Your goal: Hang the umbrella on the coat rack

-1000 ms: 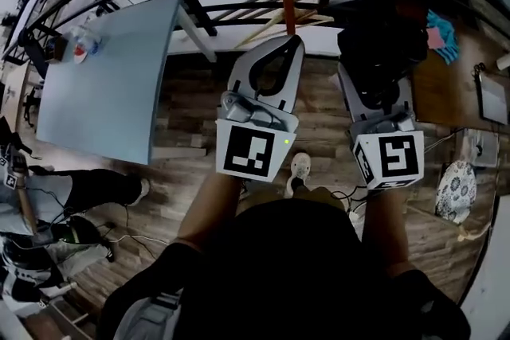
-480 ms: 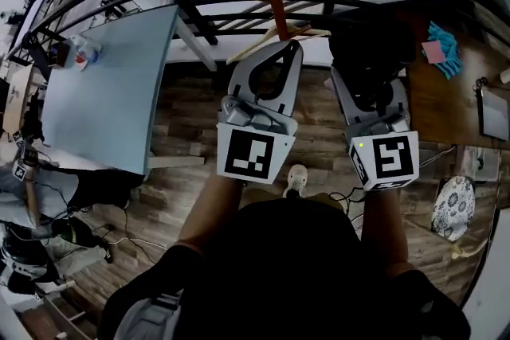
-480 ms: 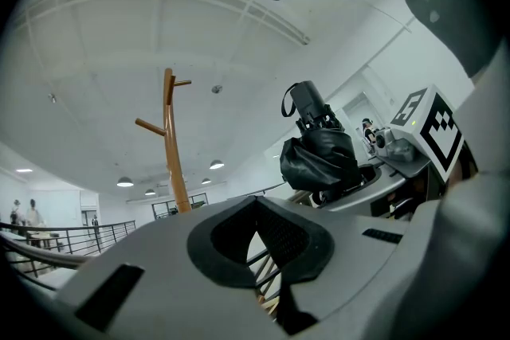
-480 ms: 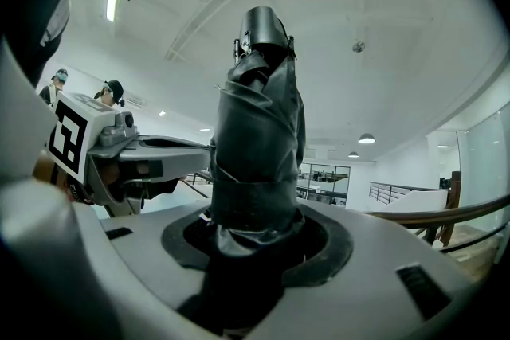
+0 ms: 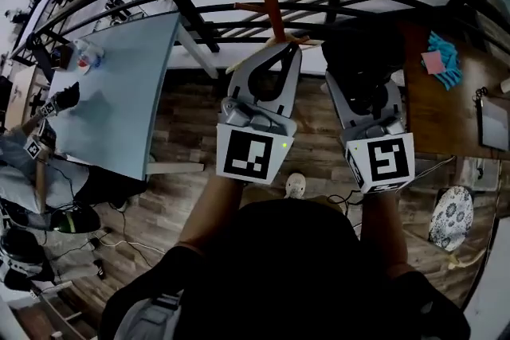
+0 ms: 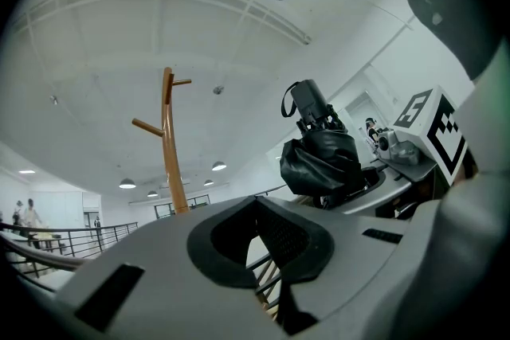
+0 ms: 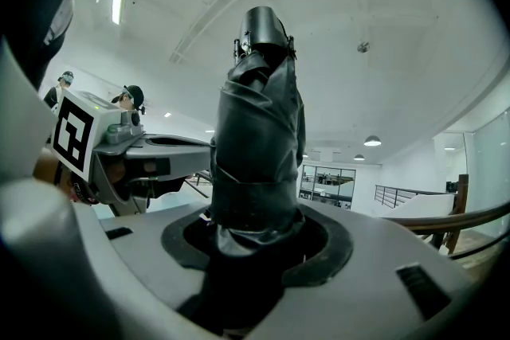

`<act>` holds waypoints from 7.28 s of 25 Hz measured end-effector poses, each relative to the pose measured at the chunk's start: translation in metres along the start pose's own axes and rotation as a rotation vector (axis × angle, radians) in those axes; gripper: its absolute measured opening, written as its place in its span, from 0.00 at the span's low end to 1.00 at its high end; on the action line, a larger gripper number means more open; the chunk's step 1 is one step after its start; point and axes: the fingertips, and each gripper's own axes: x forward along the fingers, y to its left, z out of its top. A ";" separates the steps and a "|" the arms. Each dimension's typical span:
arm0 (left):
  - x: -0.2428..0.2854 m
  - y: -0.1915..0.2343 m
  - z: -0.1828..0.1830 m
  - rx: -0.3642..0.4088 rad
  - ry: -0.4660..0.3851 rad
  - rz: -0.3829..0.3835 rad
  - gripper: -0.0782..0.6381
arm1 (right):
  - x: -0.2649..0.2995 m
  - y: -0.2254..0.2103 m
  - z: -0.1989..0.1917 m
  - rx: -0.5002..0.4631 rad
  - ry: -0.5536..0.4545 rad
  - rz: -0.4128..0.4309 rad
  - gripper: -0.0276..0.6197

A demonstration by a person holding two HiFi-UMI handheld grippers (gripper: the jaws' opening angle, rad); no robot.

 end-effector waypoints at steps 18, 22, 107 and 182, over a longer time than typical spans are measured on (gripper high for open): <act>0.020 0.016 0.001 0.021 0.000 0.010 0.13 | 0.028 -0.014 -0.002 0.013 -0.006 0.019 0.36; 0.021 0.025 0.000 -0.006 0.003 0.008 0.13 | 0.034 -0.012 -0.001 0.011 -0.001 0.020 0.36; 0.106 0.276 0.212 0.156 -0.337 0.222 0.13 | 0.234 -0.069 0.314 -0.431 -0.319 0.053 0.36; 0.116 0.271 0.161 0.130 -0.223 0.192 0.13 | 0.244 -0.060 0.199 -0.373 0.038 0.255 0.36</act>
